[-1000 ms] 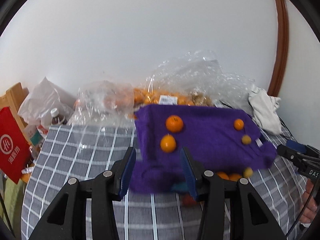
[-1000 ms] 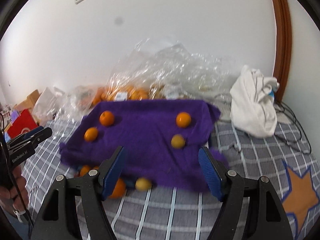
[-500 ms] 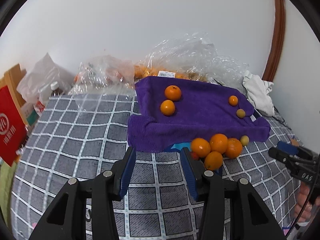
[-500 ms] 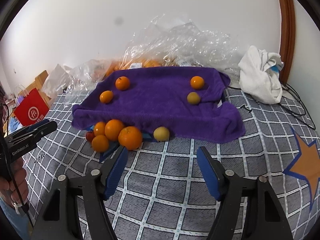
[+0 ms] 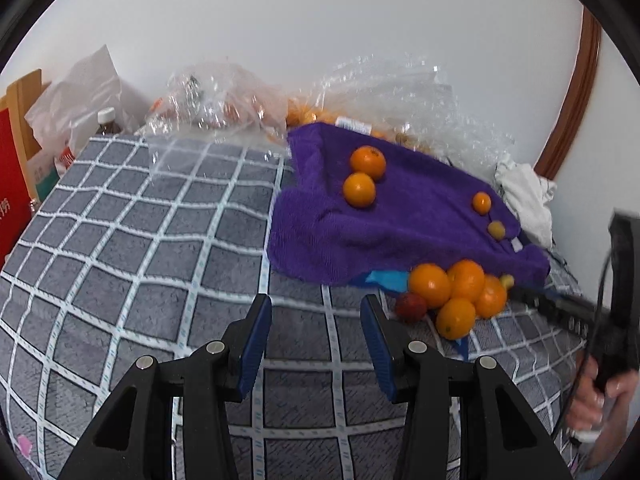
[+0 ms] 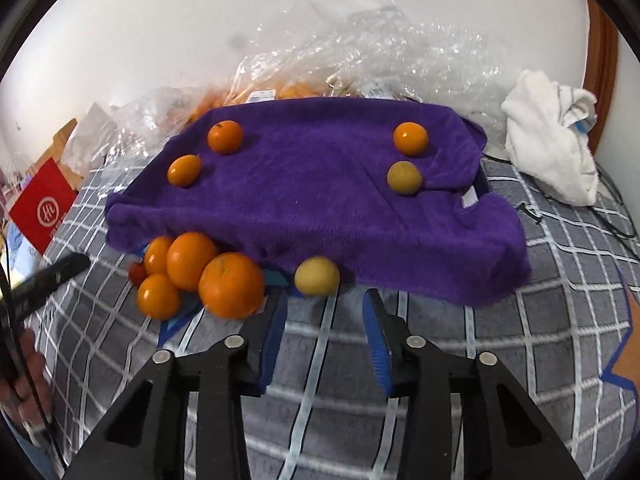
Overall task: Organize fruits
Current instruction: 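Grasp another yellow-green fruit from the row with the right gripper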
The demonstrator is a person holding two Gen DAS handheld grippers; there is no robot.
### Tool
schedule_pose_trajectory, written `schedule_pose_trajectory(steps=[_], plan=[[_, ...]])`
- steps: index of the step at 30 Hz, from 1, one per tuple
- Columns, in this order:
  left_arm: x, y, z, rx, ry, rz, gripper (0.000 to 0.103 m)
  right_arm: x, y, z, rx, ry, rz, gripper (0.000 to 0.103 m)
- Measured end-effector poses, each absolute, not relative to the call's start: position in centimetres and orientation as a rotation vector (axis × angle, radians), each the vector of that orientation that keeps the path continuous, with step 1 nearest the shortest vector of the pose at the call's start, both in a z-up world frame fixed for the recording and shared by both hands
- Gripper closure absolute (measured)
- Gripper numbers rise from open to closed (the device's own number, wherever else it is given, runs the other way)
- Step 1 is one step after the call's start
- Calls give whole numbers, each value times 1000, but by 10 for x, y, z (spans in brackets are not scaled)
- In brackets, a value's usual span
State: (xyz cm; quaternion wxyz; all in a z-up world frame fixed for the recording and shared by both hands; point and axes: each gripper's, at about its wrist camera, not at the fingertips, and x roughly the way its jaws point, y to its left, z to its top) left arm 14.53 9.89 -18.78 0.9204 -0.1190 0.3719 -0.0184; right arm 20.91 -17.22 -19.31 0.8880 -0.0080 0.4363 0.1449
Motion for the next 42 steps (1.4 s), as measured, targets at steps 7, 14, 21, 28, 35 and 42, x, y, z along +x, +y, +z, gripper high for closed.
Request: schedule_pose_trajectory(steps=[7, 14, 21, 28, 35, 42], plan=[[147, 95, -195, -258, 809, -69, 60, 223, -167, -204, -9, 921, 310, 77], [143, 95, -193, -286, 780, -111, 60, 203, -188, -189, 20, 851, 319, 77], [142, 84, -189, -267, 766, -166, 60, 183, -201, -201, -67, 845, 328, 77], [150, 67, -189, -184, 834, -133, 70, 187, -211, -204, 2, 866, 352, 77], [166, 50, -177, -151, 850, -161, 70, 184, -207, -204, -22, 865, 353, 77], [183, 38, -188, -136, 899, -160, 70, 186, -209, -206, -3, 877, 361, 77]])
